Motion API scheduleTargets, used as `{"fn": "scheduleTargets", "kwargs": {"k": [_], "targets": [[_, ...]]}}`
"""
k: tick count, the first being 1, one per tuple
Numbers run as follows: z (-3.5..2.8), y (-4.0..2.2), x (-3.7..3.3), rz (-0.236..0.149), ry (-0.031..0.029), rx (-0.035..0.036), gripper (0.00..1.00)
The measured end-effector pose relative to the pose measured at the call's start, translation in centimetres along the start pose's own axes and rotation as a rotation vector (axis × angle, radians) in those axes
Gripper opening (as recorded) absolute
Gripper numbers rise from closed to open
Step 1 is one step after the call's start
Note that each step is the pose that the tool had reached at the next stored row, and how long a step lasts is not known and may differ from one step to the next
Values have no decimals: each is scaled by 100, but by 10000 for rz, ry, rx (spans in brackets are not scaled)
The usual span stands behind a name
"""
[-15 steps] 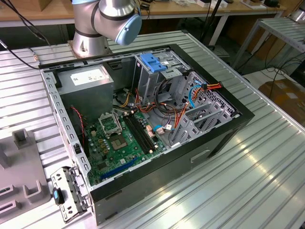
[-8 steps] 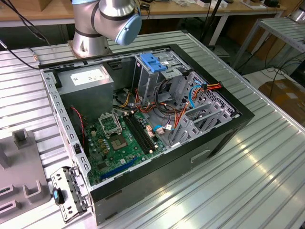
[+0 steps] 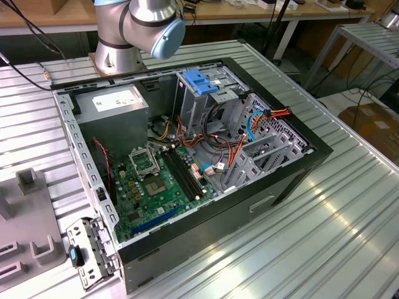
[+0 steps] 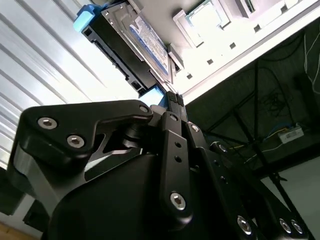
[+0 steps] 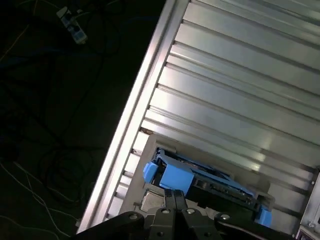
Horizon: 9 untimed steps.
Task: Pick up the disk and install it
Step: 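Pick up the disk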
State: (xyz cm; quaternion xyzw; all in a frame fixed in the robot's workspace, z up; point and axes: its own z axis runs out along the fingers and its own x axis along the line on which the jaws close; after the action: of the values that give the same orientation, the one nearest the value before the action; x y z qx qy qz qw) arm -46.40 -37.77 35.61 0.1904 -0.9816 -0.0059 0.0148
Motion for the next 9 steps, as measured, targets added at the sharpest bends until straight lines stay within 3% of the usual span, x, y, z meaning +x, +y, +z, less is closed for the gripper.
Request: {"fn": "scheduleTargets", "kwargs": {"k": [9], "targets": [[8,0,-1,-1411,-32,62,11]]}}
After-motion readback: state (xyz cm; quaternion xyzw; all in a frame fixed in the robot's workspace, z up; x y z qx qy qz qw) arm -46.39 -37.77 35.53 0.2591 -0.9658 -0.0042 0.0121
